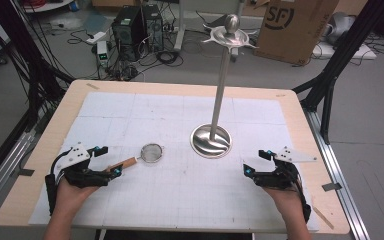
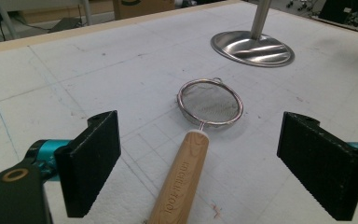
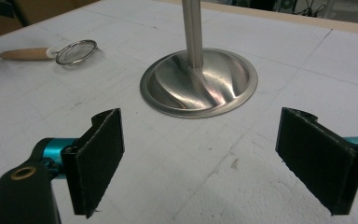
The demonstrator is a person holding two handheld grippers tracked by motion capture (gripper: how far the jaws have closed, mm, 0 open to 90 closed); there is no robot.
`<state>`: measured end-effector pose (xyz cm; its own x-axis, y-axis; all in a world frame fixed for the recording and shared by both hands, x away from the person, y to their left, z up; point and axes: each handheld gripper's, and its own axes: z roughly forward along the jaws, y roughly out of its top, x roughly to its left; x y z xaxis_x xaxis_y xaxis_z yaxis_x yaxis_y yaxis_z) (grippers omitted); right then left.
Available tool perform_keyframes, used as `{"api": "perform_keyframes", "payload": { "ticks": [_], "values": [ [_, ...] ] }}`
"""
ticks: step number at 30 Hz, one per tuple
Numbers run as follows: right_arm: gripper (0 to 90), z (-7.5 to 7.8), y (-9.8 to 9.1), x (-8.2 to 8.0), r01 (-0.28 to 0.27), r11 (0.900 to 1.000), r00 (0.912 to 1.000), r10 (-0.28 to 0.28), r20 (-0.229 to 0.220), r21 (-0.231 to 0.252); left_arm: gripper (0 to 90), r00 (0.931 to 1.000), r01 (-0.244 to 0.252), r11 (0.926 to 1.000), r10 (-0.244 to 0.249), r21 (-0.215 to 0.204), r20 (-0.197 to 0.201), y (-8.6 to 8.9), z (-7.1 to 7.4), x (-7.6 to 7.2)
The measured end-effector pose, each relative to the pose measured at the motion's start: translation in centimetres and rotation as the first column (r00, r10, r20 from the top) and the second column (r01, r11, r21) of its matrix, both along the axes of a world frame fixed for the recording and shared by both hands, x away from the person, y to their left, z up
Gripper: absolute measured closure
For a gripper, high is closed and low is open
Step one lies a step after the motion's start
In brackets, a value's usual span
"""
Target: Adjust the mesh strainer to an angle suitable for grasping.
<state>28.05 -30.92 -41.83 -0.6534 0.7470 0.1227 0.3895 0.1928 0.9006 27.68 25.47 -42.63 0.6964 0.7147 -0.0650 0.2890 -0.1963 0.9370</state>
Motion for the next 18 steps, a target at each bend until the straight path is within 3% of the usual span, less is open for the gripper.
{"api": "perform_keyframes", "payload": {
  "ticks": [18],
  "values": [
    [14.3,0.11,0.11,-0.28,-0.002,0.9999,1.0,0.002,-0.001,-0.017,14.7,0.9987,-0.018,0.9989,0.02,0.042,-0.048,0.01,-0.5,0.44]
  ]
}}
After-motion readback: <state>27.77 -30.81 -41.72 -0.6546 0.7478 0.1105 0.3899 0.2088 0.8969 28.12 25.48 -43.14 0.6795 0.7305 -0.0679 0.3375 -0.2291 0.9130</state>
